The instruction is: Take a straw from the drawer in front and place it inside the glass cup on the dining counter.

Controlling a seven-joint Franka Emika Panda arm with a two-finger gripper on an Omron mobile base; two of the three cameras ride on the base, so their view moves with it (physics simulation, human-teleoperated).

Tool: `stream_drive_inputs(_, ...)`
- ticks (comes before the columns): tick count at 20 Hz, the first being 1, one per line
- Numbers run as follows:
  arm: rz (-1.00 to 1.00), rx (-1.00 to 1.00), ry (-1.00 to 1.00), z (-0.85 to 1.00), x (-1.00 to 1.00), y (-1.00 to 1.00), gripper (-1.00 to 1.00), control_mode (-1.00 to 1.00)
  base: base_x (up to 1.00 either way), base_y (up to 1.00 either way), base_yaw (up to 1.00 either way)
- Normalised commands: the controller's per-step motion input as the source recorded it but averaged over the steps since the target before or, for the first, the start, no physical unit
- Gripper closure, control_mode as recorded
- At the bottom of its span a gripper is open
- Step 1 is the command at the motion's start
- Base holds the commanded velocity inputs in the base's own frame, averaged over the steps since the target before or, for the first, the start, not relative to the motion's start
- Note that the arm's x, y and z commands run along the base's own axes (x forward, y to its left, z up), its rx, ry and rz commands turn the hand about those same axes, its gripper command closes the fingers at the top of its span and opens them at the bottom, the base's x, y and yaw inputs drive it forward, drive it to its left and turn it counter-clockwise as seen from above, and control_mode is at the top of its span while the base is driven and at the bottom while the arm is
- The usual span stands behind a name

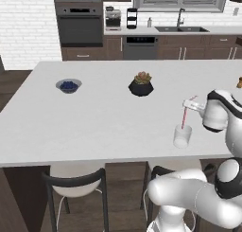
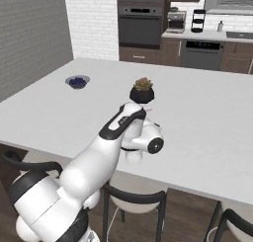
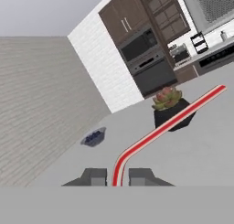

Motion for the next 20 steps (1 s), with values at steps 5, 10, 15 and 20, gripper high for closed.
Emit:
stream_drive_inputs(5,-0.05,-0.08,0.00,-0.34,0.22,-0.14,1.00,-1.00,0.00,0.00,0.00)
stream_drive_inputs(10,-0.04,-0.06,0.00,-0.28,0.27,-0.14,1.00,-1.00,0.00,0.00,0.00)
stream_drive_inputs(15,-0.03,-0.04,0.00,-0.28,0.21,-0.13,1.00,-1.00,0.00,0.00,0.00)
stream_drive_inputs(20,-0.01,-0.02,0.00,-0.28,0.10,-0.01,1.00,-1.00,0.00,0.00,0.00)
